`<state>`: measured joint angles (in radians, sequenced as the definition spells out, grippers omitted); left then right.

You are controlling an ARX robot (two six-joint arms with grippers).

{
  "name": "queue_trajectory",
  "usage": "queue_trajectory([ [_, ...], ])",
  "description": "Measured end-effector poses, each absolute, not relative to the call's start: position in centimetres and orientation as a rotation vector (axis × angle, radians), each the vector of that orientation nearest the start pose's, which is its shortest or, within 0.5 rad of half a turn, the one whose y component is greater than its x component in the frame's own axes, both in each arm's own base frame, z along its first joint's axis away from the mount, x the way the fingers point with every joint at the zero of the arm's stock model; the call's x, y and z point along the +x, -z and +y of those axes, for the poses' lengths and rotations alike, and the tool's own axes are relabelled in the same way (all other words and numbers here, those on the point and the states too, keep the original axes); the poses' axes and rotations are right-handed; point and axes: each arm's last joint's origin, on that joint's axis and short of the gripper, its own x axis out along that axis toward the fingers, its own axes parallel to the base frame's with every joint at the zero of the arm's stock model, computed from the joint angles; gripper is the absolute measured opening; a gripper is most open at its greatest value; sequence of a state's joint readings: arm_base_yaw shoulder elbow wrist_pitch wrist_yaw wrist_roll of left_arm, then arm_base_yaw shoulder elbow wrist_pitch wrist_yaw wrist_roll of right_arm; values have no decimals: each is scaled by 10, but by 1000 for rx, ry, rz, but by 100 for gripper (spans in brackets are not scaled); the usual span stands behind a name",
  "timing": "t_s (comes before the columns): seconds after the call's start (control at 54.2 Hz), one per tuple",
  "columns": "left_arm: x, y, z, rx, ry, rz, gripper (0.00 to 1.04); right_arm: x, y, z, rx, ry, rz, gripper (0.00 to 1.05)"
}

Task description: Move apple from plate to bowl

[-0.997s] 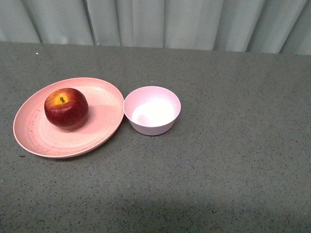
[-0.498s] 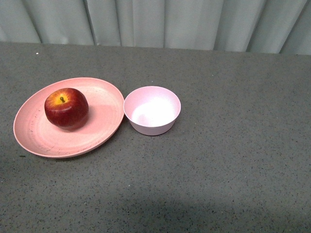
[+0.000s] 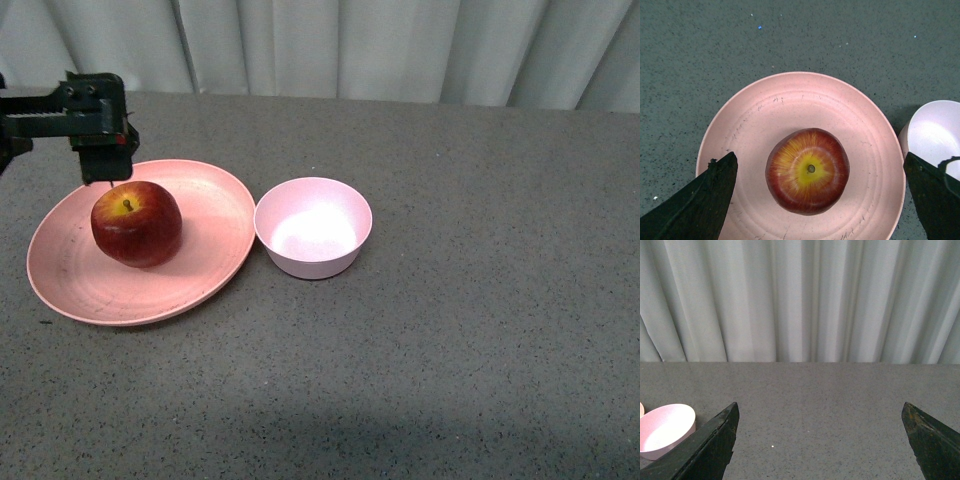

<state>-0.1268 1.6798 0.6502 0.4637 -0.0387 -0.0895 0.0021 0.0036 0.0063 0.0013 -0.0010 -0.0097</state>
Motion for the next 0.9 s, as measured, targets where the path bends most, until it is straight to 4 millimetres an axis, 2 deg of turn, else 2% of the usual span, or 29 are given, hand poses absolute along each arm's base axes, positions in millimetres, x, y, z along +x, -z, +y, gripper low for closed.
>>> queue_trajectory([
  [0.129, 324, -122, -43, -33, 78, 638, 98, 98, -165, 0, -10, -3, -4, 95],
  [0.314, 345, -115, -45, -37, 76, 683, 98, 98, -165, 0, -10, -3, -4, 95],
  [0.738, 350, -87, -49, -36, 62, 807, 98, 98, -165, 0, -10, -3, -4, 95],
  [0.904, 349, -82, -49, -31, 63, 829, 98, 98, -165, 0, -10, -3, -4, 95],
])
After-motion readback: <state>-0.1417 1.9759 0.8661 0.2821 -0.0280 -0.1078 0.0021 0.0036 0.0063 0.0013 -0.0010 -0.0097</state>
